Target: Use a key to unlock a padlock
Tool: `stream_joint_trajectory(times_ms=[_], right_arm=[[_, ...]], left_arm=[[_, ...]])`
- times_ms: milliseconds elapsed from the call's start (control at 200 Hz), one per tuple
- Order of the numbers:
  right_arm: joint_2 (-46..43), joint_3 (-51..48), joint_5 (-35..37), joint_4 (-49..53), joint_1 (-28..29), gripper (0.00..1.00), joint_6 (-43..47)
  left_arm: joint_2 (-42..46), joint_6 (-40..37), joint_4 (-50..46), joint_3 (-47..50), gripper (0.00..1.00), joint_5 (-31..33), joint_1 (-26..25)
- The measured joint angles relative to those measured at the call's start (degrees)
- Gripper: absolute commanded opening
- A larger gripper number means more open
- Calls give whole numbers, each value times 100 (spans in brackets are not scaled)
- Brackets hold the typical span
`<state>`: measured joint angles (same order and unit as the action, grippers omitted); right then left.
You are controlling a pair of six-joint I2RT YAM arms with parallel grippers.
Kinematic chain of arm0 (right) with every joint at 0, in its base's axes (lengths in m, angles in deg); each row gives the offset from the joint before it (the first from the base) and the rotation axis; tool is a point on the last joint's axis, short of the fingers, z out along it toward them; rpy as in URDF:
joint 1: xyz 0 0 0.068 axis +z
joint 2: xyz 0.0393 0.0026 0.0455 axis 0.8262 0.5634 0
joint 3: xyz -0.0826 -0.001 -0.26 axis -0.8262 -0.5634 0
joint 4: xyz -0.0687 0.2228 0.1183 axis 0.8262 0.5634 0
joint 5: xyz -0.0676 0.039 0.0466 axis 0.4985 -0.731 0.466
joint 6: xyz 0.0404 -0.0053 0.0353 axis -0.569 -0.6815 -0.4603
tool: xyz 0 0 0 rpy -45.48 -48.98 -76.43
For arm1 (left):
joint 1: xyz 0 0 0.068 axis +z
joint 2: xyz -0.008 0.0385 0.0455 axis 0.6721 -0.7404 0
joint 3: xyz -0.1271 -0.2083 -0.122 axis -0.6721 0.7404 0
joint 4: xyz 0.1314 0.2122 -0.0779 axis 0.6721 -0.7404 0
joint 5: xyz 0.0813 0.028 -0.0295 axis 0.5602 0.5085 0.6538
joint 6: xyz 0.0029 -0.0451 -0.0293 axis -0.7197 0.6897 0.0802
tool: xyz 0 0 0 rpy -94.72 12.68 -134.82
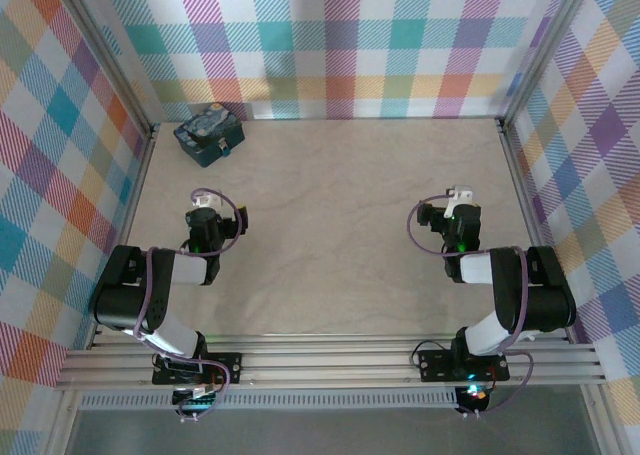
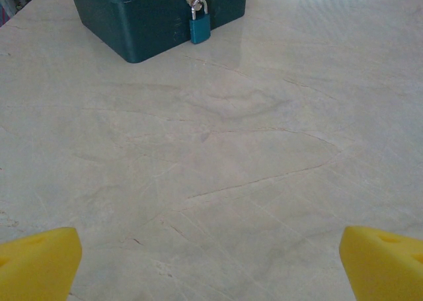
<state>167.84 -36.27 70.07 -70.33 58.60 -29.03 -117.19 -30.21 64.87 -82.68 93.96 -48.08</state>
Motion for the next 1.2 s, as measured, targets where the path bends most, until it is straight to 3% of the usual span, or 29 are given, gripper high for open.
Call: stream_joint_trajectory(times_ms=[965,1075,1200], right_arm=[[0,0,0,-2,0,100,0],[-74,31,-129,262,0,100,35],[-496,413,-273,1285,0,100,44]], left_arm=[[0,17,-166,-9,100,-144,28],[131,50,-892,-282,100,-136,33],[444,181,-2155,-1196,100,7,35]])
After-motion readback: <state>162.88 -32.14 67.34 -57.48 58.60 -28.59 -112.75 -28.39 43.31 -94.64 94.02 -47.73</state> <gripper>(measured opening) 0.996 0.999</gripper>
